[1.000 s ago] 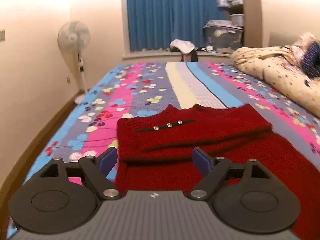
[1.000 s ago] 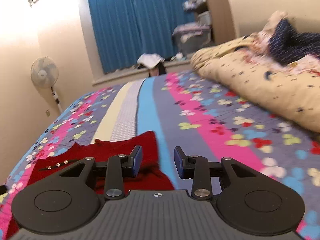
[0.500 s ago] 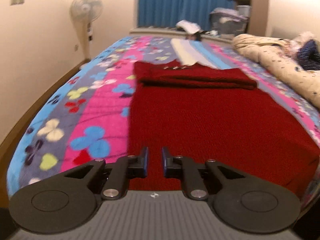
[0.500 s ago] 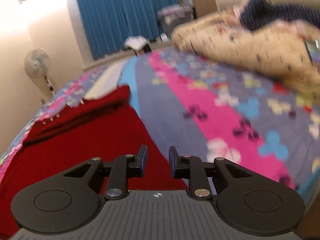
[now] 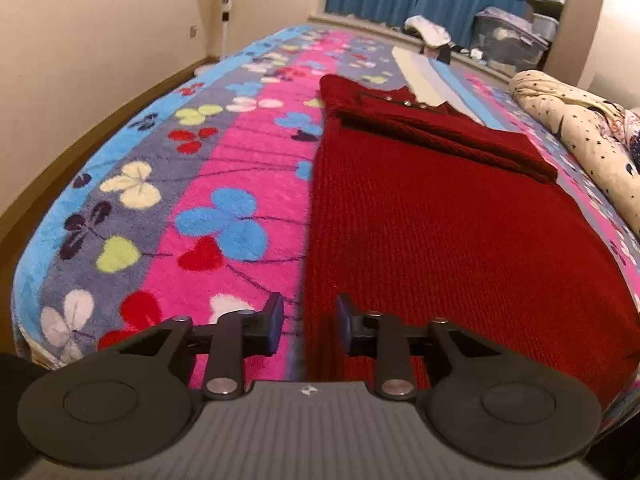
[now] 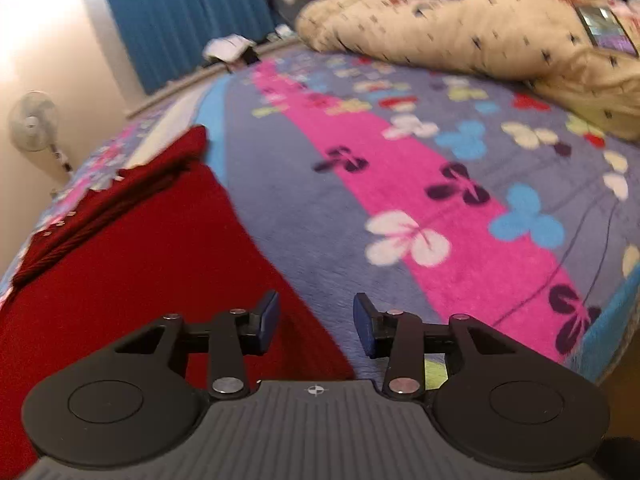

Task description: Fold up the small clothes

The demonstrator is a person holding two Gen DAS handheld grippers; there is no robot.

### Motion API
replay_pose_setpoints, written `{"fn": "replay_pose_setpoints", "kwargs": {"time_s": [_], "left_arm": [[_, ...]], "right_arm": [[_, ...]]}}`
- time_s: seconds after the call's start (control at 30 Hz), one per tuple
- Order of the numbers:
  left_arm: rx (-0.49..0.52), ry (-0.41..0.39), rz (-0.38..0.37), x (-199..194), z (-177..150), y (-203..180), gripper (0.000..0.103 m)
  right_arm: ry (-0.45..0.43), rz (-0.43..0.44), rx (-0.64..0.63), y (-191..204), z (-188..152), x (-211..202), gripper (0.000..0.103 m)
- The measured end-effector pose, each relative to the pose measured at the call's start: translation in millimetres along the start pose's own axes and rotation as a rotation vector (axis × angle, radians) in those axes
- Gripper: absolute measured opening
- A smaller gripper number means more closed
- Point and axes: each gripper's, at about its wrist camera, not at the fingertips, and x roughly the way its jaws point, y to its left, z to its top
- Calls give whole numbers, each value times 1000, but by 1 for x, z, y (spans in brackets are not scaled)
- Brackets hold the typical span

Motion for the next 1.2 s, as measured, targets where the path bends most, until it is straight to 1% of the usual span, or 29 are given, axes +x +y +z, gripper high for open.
{"fn": "replay_pose_setpoints", "kwargs": {"time_s": [0.07, 0.13, 0.23, 0.3, 0.37, 0.4, 0.43, 0.47, 0.5, 0.53, 0.57, 0.63, 0.7, 0.73, 0.77, 0.8, 0.9, 0.93, 0.97, 1.0, 1.03, 1.1, 1.13, 1.2], "left_arm": [[-2, 32, 11, 8, 1, -3, 36], [13, 66, 11, 15, 2, -6, 36], [43, 71, 11, 19, 0, -12, 36], [52, 70, 14, 20, -2, -14, 36], [54, 72, 12, 20, -4, -15, 35], [57, 74, 8, 20, -4, -16, 35], [66, 76, 4, 19, -5, -17, 30], [77, 79, -4, 18, -6, -18, 20], [89, 78, -8, 17, -6, -19, 15], [99, 70, -8, 14, -5, -21, 12], [103, 54, -13, 10, -4, -22, 11], [106, -16, -46, -4, -2, -23, 10], [116, -96, -90, -20, -2, -22, 10], [118, -116, -102, -24, -2, -22, 11], [114, -114, -103, -24, -2, -22, 11], [107, -97, -100, -21, -2, -21, 11], [52, -4, -113, -1, -2, -18, 12], [32, 14, -110, 3, -3, -18, 15], [15, 30, -103, 7, -4, -19, 22], [13, 46, -88, 10, -4, -21, 23], [21, 50, -80, 11, -4, -22, 24], [25, 49, -71, 11, -5, -24, 26], [18, 57, -61, 12, -7, -23, 26], [-4, 83, -46, 15, -10, -20, 26]], "right_arm": [[38, 0, 6, 0, 1, 10, 43], [60, 12, -32, 5, 1, 16, 44], [72, 9, -119, 20, -3, 20, 46], [70, -2, -150, 27, -5, 21, 46], [65, -7, -154, 29, -6, 20, 41], [61, -3, -161, 30, -7, 20, 34], [55, 6, -175, 32, -7, 18, 18], [47, 5, -191, 34, -8, 16, 14], [37, -1, -207, 36, -8, 14, 13], [31, 2, -207, 37, -8, 12, 11], [23, 7, -195, 36, -6, 10, 11], [-34, 45, -130, 31, 2, -3, 10], [-146, 139, -63, 22, 10, -27, 8], [-182, 159, -65, 22, 12, -35, 8], [-198, 150, -86, 24, 12, -38, 8], [-186, 119, -110, 27, 10, -35, 8], [-52, 53, -145, 30, 3, -10, 9], [-10, 40, -149, 28, 1, -3, 12], [22, 35, -152, 26, 0, 3, 14], [40, 29, -153, 25, -2, 5, 15], [52, 28, -147, 22, -3, 7, 21], [63, 33, -128, 16, -3, 6, 29], [71, 36, -117, 13, -4, 6, 31], [78, 45, -105, 9, -6, 5, 32]]}}
